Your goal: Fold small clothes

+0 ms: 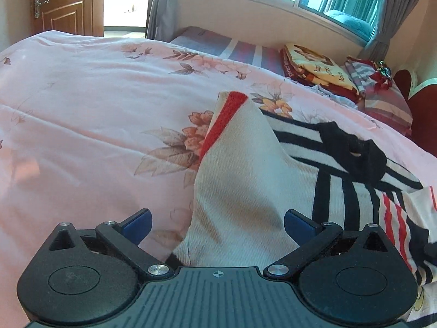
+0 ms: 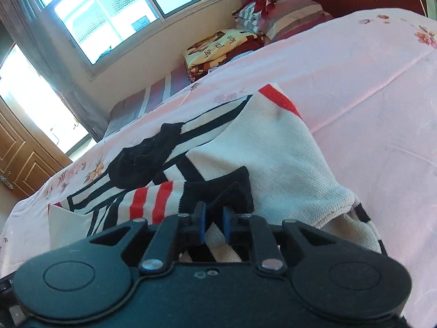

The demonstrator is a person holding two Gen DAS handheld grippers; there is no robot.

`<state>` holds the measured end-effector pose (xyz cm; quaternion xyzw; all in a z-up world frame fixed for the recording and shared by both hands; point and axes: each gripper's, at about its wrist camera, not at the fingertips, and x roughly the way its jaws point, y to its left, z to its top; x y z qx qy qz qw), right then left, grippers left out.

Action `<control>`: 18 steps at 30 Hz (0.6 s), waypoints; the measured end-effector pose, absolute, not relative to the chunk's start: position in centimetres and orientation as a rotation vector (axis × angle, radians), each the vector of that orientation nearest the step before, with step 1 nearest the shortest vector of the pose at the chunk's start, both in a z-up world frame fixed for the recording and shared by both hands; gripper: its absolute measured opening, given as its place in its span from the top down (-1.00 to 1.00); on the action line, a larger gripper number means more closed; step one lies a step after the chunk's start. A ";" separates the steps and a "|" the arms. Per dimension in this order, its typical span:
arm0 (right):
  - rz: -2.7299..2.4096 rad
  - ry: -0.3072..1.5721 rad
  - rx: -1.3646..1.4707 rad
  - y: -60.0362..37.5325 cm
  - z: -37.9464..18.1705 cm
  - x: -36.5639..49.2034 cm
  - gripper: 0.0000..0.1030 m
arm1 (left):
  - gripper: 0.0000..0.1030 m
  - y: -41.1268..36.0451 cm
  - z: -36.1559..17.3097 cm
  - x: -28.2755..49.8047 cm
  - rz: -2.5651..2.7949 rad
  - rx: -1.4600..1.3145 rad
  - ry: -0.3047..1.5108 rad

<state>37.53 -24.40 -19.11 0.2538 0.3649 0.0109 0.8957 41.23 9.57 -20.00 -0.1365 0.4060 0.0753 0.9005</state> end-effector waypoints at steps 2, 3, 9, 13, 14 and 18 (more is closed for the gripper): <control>0.076 0.809 0.584 -24.4 -19.5 37.6 0.62 | -0.99 10.0 -19.9 42.6 0.162 -0.298 0.837; 0.086 0.824 0.606 -24.4 -19.6 37.5 0.46 | -0.99 10.2 -19.9 43.3 0.159 -0.304 0.841; 0.061 0.788 0.579 -23.7 -19.4 37.8 0.49 | -0.85 10.4 -20.8 46.7 0.162 -0.307 0.858; 0.035 0.766 0.537 -23.4 -19.6 38.4 0.86 | -0.32 9.9 -21.0 47.4 0.167 -0.288 0.837; 0.041 0.741 0.508 -23.1 -19.2 38.3 0.87 | -0.12 9.6 -20.9 47.5 0.159 -0.276 0.830; 0.066 0.576 0.363 -22.9 -15.7 36.6 0.88 | -0.10 8.9 -20.6 47.7 0.176 -0.257 0.800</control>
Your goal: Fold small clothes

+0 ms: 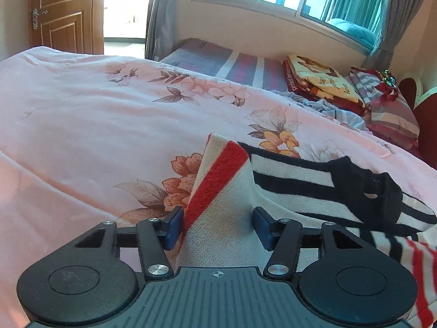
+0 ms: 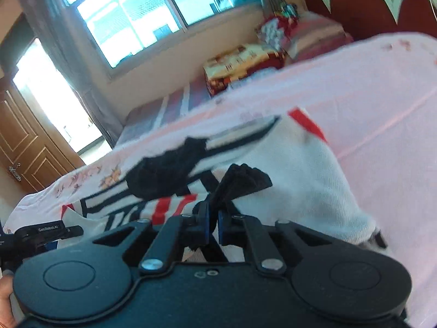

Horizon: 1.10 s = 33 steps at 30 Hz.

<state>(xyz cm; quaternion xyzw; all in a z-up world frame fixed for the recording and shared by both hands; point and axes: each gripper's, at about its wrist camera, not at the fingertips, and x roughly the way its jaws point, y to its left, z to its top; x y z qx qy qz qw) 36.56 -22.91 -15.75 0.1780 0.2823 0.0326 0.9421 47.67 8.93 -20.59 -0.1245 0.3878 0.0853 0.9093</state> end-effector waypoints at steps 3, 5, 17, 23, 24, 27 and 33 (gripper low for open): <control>0.008 0.658 0.359 -24.8 -17.4 37.6 0.88 | -0.10 9.1 -21.1 47.8 0.175 -0.263 0.793; -0.062 0.706 0.343 -25.9 -19.1 37.9 0.91 | -0.10 9.4 -21.3 47.6 0.180 -0.277 0.780; 0.033 0.629 0.285 -23.2 -16.2 38.1 0.64 | -0.33 9.0 -17.4 45.2 0.150 -0.283 0.650; 0.079 0.722 0.224 -21.0 -18.2 39.7 0.63 | -0.33 7.8 -20.2 47.2 0.103 -0.242 0.765; 0.069 0.736 0.208 -21.1 -18.6 40.0 0.65 | -0.33 8.5 -20.8 47.8 0.122 -0.261 0.781; 0.063 0.746 0.170 -21.7 -19.9 40.5 0.75 | -0.41 10.2 -21.7 49.0 0.163 -0.314 0.799; 0.072 0.770 0.142 -21.3 -19.1 40.3 0.67 | -0.41 9.7 -20.6 47.9 0.181 -0.308 0.804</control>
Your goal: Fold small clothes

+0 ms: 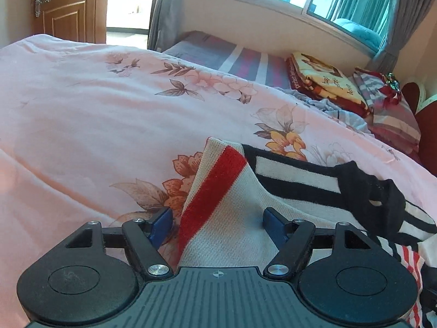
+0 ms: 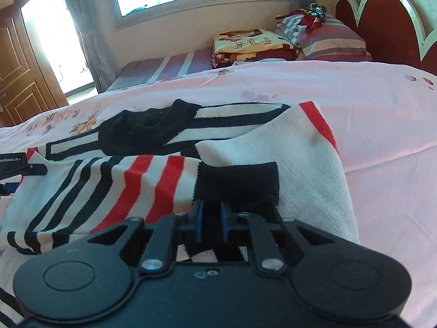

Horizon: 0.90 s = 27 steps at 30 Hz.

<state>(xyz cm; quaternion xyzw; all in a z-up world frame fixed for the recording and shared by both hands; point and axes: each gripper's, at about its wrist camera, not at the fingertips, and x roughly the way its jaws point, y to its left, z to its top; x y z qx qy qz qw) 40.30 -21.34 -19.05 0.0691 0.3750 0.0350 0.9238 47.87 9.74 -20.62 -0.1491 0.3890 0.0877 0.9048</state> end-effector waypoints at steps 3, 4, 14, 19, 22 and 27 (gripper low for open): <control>0.106 0.736 0.148 -21.1 -17.7 38.4 0.58 | -0.41 9.0 -18.8 44.6 0.135 -0.284 0.756; 0.122 0.730 0.147 -20.9 -17.3 37.7 0.58 | -0.41 8.5 -18.2 43.3 0.110 -0.264 0.742; 0.287 0.819 -0.021 -13.8 -18.9 32.2 0.64 | -0.42 0.5 -19.4 33.4 -0.104 -0.050 0.839; 0.189 0.802 -0.095 -16.9 -19.9 30.3 0.67 | -0.42 2.7 -20.4 30.1 -0.073 -0.010 0.819; 0.096 0.807 -0.101 -19.8 -19.9 28.9 0.69 | -0.42 4.6 -20.3 27.9 -0.042 -0.020 0.821; 0.001 0.826 -0.047 -22.1 -19.5 27.1 0.64 | -0.42 6.3 -20.0 25.4 -0.003 -0.039 0.836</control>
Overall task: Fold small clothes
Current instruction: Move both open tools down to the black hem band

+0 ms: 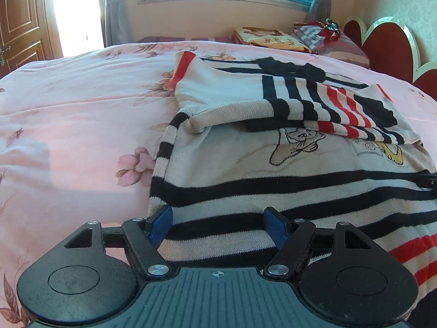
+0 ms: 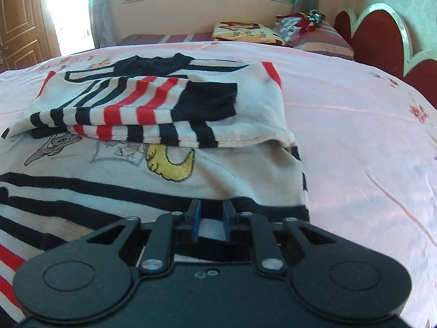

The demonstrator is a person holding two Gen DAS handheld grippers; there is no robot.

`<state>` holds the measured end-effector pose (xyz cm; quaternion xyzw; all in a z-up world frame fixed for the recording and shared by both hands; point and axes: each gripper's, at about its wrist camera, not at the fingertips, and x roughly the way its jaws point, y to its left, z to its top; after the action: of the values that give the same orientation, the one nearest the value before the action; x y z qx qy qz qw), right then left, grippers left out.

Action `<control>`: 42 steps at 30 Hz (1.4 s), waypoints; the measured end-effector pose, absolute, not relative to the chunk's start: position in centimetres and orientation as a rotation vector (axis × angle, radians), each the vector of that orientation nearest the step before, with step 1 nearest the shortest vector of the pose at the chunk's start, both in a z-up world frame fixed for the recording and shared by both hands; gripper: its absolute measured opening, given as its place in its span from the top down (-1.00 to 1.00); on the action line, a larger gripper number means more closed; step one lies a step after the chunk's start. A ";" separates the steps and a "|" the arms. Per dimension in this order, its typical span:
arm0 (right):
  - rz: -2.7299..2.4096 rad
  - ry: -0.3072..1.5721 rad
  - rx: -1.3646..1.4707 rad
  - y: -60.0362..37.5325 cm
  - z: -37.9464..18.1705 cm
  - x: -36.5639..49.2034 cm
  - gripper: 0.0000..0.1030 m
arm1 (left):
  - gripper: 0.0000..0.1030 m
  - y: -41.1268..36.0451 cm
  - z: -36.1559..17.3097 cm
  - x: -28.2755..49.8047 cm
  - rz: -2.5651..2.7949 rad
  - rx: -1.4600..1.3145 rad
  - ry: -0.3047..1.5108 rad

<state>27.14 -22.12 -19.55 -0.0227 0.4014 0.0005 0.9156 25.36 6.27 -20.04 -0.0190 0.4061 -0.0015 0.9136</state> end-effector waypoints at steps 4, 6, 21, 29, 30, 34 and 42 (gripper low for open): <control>0.083 0.788 0.004 -18.8 -18.2 24.9 0.55 | -0.42 4.8 -18.4 24.2 -0.054 -0.075 0.821; 0.122 0.794 -0.013 -16.5 -18.6 24.1 0.55 | -0.42 3.4 -18.2 24.0 -0.094 -0.061 0.810; -0.099 0.836 -0.077 -20.0 -20.0 18.9 0.56 | -0.64 4.0 -20.3 21.0 -0.166 0.050 0.817; 0.077 0.804 -0.024 -16.3 -18.5 17.8 0.44 | -0.64 2.3 -18.9 20.6 -0.096 -0.026 0.851; 0.108 0.800 -0.020 -15.6 -18.3 17.8 0.42 | -0.64 1.7 -18.7 20.5 -0.098 -0.023 0.849; 0.188 0.811 -0.036 -14.3 -18.5 17.2 0.37 | -0.64 -1.0 -18.6 19.8 -0.120 0.020 0.845; 0.210 0.814 -0.153 -18.2 -20.1 14.1 0.36 | -0.89 -0.9 -20.3 16.3 -0.050 0.055 0.848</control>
<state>14.15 -18.23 -20.05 -0.0742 0.3949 0.1016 0.9101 16.26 -0.85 -20.27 0.0266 0.4113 -0.0241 0.9108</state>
